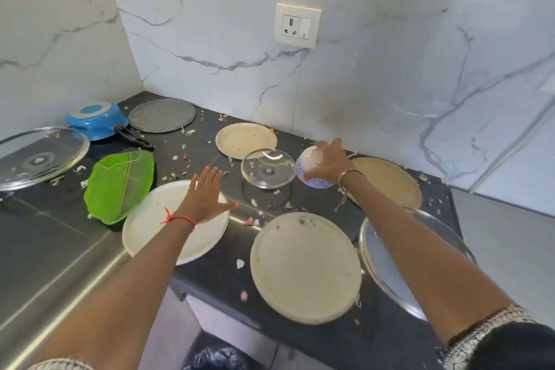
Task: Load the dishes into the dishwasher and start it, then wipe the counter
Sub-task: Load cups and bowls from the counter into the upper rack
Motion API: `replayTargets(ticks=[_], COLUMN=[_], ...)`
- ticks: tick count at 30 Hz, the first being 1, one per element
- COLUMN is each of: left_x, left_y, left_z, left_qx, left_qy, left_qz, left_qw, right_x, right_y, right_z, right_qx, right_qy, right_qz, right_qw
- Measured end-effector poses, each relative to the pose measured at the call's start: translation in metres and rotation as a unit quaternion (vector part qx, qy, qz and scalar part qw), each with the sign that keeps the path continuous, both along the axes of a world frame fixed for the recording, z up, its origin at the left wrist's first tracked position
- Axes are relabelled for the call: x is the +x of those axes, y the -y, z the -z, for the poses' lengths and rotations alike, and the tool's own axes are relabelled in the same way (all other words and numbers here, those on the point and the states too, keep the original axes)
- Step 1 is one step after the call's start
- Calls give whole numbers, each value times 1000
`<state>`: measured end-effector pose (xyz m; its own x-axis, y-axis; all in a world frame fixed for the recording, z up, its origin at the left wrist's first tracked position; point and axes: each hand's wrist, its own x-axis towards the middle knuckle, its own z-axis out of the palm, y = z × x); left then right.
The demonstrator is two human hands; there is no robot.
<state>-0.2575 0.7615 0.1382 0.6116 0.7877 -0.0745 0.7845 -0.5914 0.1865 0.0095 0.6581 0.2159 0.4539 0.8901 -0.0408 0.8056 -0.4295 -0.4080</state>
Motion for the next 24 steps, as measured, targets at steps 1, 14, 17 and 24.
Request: replayTargets(ticks=[1,14,17,24], left_x=[-5,-86,-104,-159], left_y=[13,189,221,321], left_z=[0,-4,-1,20], left_qx=[1,25,51,17], left_qy=[1,19,35,28], left_qz=[4,31,47,65], left_qw=[1000,999,997,997], right_x=[-9,-123,-149,-220], right_y=[12,177,212,319], right_z=[1,7,17,48], right_qx=[1,-40,-53,-45], right_qy=[-3,9,9,-26], right_qz=[-4,-67,-67,-48], right_qw=[1000,997,996,997])
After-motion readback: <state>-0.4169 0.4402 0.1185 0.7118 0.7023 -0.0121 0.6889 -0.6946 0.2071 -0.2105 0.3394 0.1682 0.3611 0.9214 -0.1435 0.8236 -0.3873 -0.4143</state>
